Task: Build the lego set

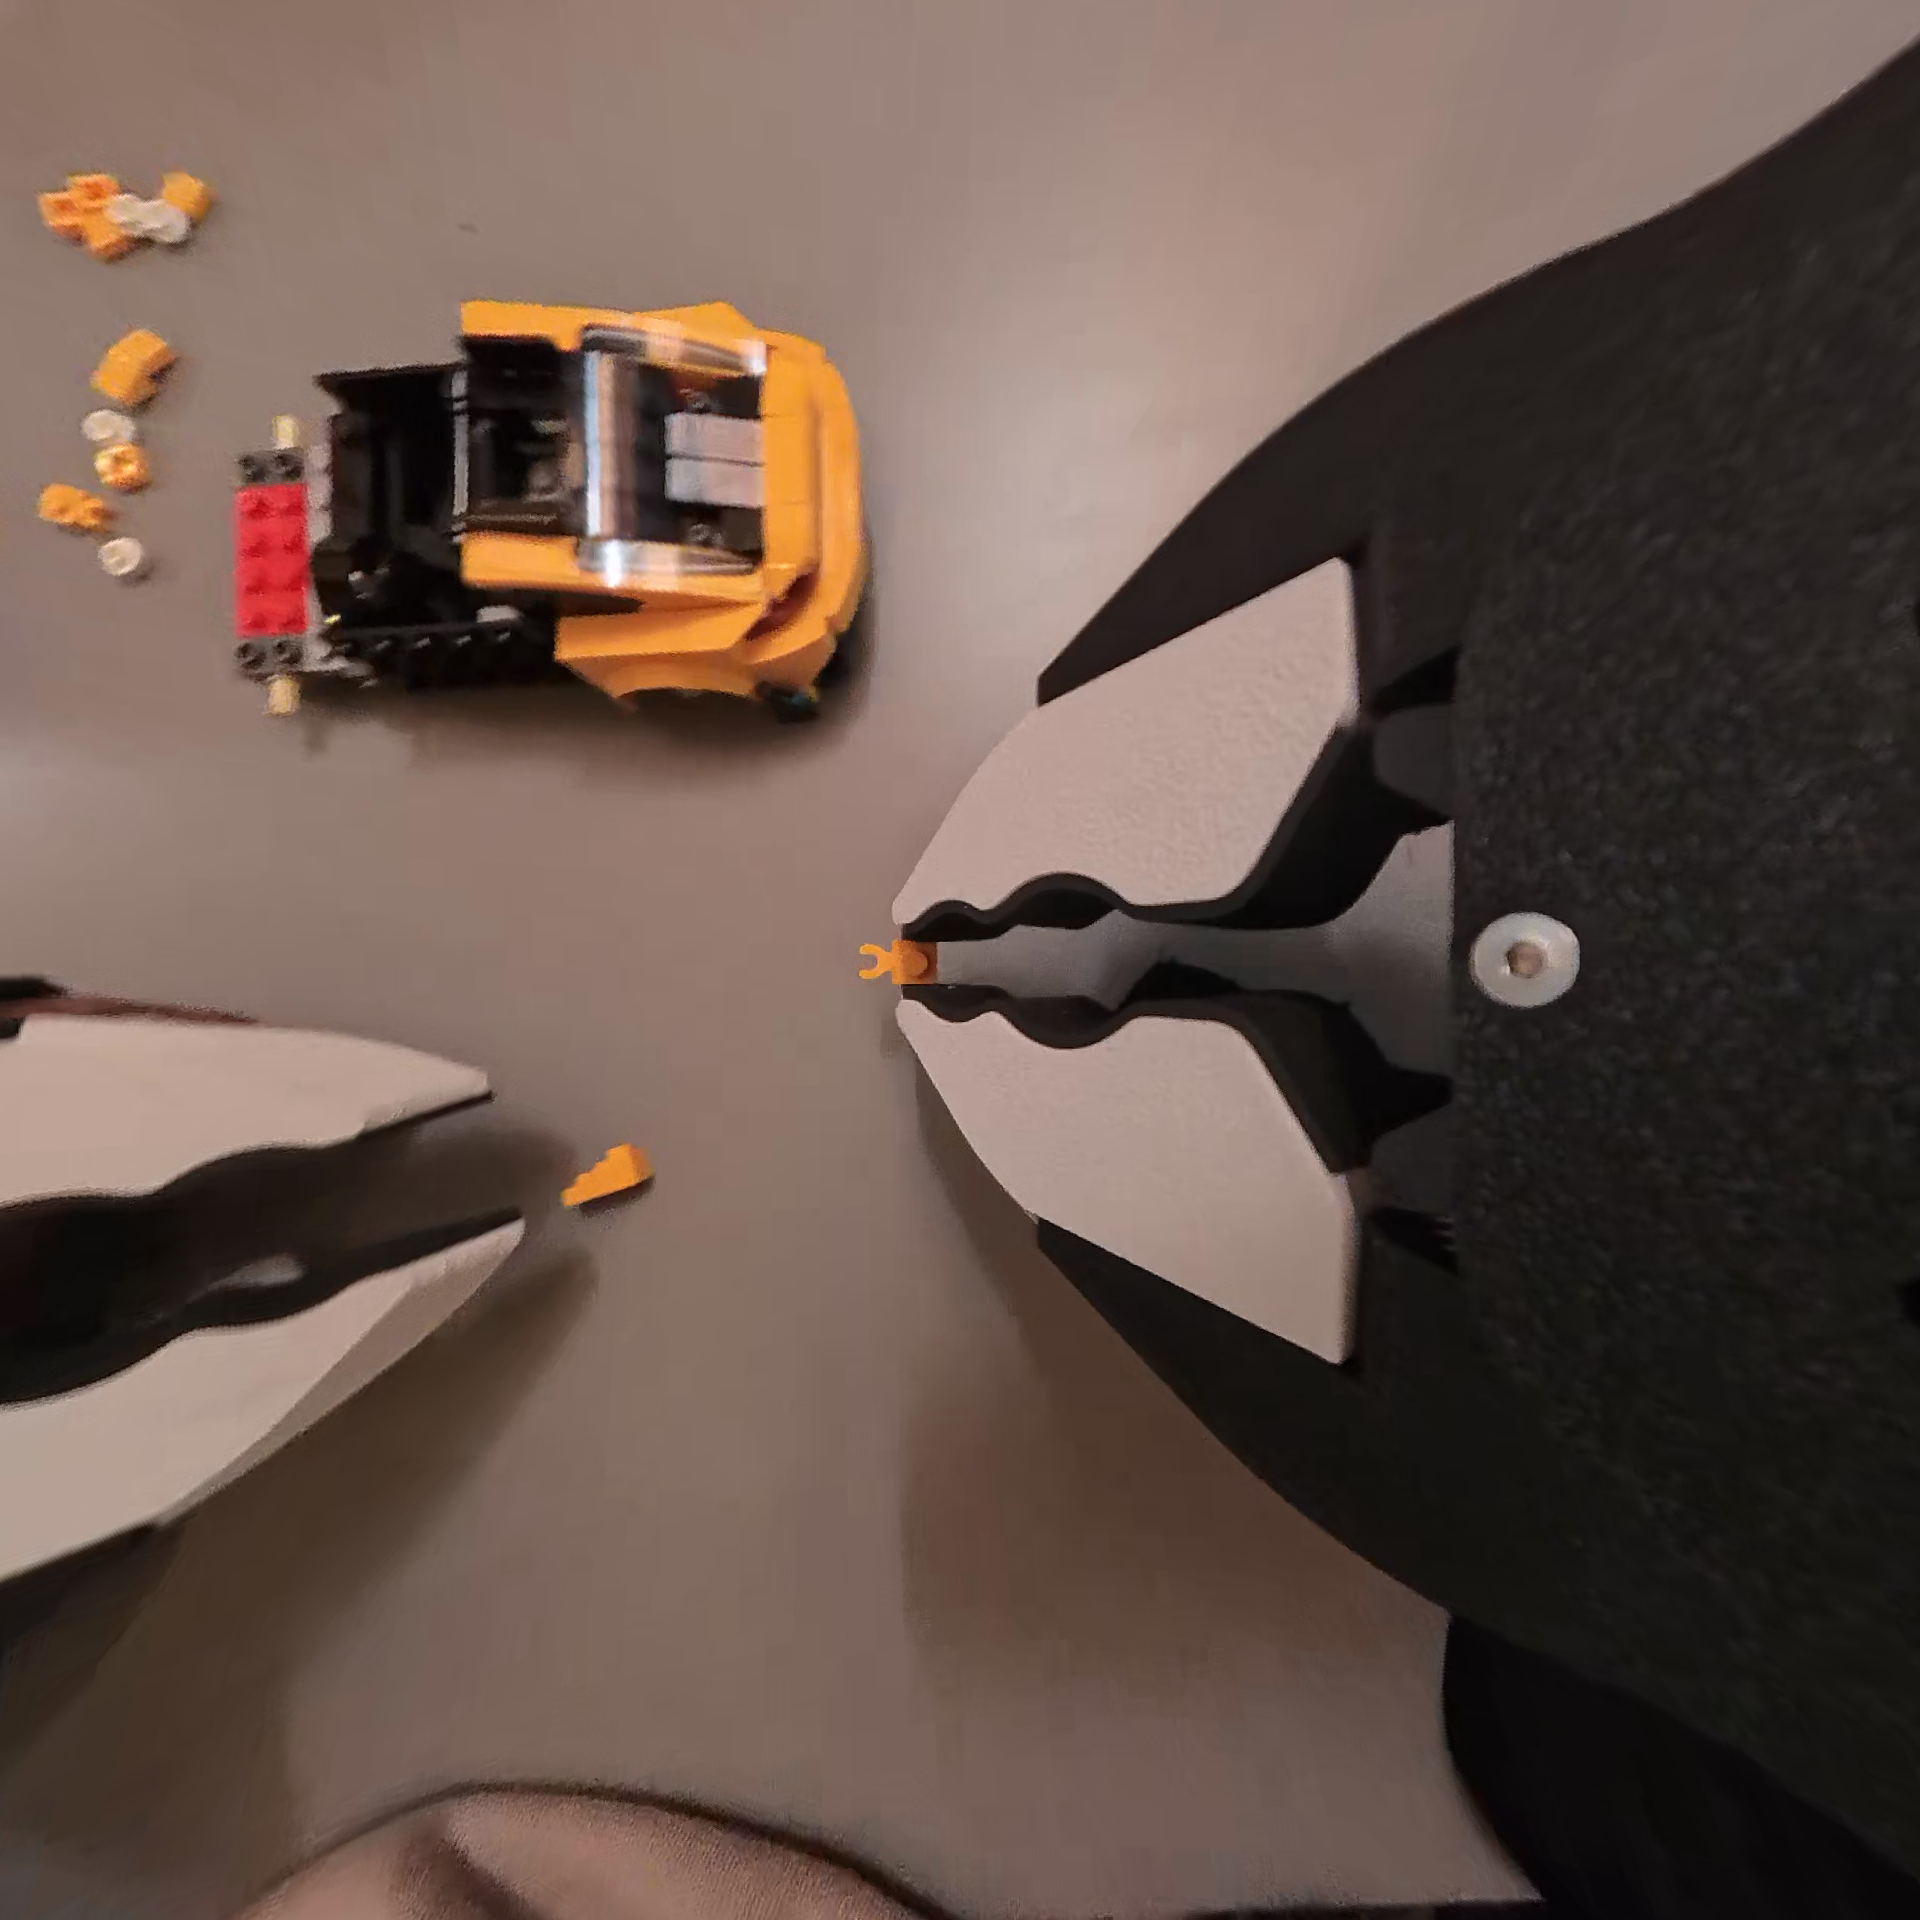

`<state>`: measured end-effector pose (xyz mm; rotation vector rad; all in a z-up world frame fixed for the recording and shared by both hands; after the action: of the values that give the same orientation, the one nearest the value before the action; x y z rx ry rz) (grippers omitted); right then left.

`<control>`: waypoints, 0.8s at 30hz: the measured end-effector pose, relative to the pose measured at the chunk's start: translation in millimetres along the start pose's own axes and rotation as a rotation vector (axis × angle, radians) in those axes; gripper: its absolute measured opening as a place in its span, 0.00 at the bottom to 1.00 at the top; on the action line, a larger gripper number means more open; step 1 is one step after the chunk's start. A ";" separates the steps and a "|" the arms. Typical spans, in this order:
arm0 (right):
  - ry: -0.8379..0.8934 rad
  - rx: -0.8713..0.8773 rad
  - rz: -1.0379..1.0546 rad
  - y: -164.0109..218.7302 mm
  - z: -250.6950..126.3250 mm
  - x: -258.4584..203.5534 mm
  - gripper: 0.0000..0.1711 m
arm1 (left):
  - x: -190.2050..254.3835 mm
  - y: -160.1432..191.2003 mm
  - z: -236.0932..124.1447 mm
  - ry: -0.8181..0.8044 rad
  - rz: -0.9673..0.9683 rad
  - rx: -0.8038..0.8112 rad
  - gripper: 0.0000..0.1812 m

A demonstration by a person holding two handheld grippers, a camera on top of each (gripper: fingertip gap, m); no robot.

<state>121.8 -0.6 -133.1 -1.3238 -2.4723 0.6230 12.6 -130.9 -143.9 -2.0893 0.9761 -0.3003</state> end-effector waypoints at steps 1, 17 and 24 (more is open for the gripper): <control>-0.003 0.004 -0.019 -4.6 -0.3 -2.5 0.04 | -0.4 -0.4 -1.4 0.000 -0.004 0.010 0.11; -0.055 0.031 -0.520 -79.0 -5.3 -33.4 0.04 | 0.1 -7.9 -21.3 0.266 -0.227 0.188 0.05; -0.047 -0.005 -0.607 -84.7 -2.7 -35.9 0.04 | -1.8 -7.2 -23.7 0.338 -0.311 0.206 0.02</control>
<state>81.4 -71.5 -90.5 -0.5003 -2.7075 0.4926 3.4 -140.1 -122.7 -2.0318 0.7652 -0.8996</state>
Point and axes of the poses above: each gripper's, where its closed fingertips meet, z out along the fingers, y out of its underside, x = y × z across the jaws, the point moved 7 cm from there along -z, back along the fingers, and after that the axes turned 8 degrees about -x, right-handed, at the moved point
